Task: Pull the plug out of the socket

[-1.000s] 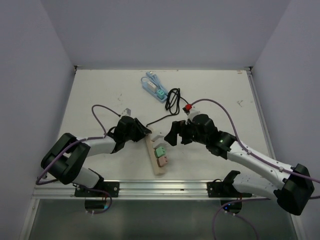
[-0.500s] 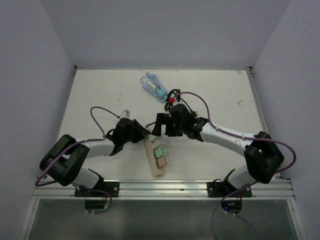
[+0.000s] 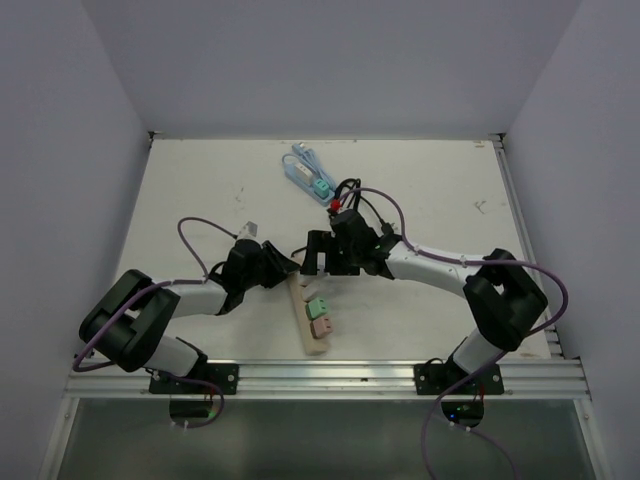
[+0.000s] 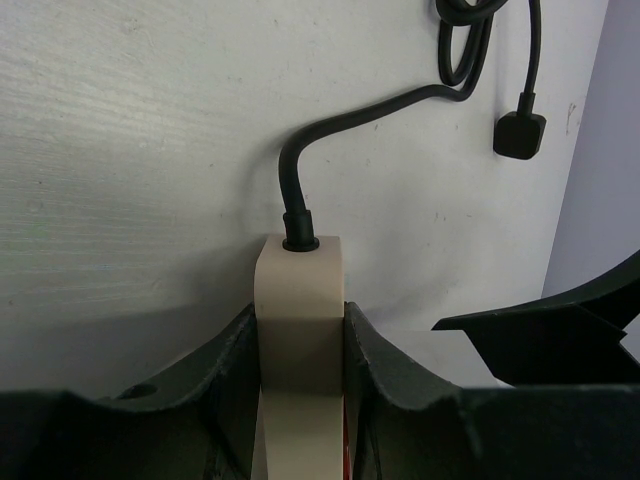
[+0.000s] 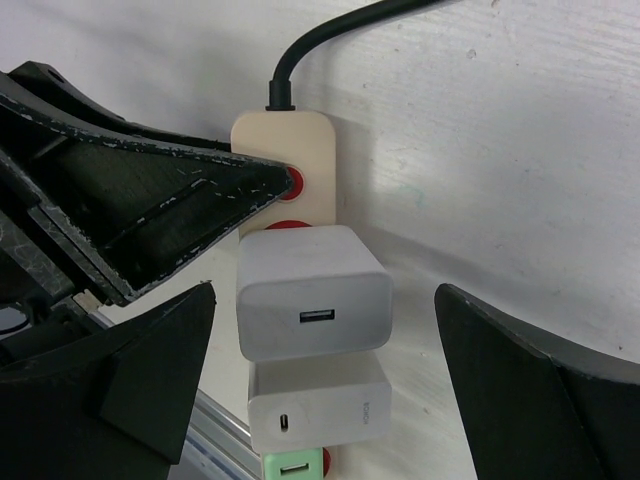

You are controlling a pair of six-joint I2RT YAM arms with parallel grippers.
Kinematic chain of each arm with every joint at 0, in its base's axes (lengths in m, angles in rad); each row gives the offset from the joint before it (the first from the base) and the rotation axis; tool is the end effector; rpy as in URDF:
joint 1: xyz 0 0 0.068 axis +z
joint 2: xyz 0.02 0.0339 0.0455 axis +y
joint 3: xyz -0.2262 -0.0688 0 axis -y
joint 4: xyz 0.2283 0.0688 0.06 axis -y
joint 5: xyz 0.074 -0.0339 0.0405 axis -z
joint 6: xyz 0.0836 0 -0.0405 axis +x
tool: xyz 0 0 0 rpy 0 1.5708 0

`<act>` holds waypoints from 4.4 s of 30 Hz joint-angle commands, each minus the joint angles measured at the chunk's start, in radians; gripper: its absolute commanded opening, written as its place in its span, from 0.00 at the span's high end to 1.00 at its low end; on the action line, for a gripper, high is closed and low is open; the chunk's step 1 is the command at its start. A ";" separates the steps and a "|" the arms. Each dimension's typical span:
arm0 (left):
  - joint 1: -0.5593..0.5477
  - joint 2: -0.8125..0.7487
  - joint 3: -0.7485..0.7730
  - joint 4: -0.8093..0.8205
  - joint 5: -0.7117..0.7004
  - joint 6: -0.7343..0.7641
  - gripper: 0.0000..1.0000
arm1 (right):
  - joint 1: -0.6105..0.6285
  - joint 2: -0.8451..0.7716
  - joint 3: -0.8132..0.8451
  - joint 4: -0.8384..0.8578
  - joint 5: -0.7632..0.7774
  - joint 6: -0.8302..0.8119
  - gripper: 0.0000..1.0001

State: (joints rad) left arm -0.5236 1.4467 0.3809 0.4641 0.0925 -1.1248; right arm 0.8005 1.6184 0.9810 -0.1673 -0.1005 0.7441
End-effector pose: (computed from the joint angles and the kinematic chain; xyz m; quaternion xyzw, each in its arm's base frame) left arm 0.2426 -0.1490 0.0782 -0.2412 0.8507 -0.3693 0.2860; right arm 0.2439 0.2634 0.1385 -0.0449 0.9255 0.2938 0.2349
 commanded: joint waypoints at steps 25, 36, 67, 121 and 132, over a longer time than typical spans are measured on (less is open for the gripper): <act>0.020 0.003 -0.037 0.087 -0.022 -0.012 1.00 | -0.018 0.021 -0.018 0.134 -0.080 0.038 0.80; 0.031 0.007 -0.056 -0.079 -0.117 0.066 1.00 | -0.141 -0.060 -0.088 0.155 -0.166 0.028 1.00; 0.042 0.073 0.064 -0.245 -0.108 0.097 1.00 | -0.193 -0.097 -0.093 0.192 -0.269 -0.058 1.00; -0.013 0.104 0.105 -0.338 -0.234 0.069 1.00 | -0.286 -0.176 -0.022 -0.009 -0.241 -0.160 1.00; 0.008 0.100 0.081 -0.312 -0.212 0.091 1.00 | -0.354 -0.175 -0.022 -0.021 -0.354 -0.195 1.00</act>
State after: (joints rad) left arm -0.5827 1.5246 0.5411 0.4095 0.1097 -1.1400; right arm 0.5343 1.5471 0.9253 -0.1577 -0.4671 0.5636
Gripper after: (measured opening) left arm 0.370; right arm 0.592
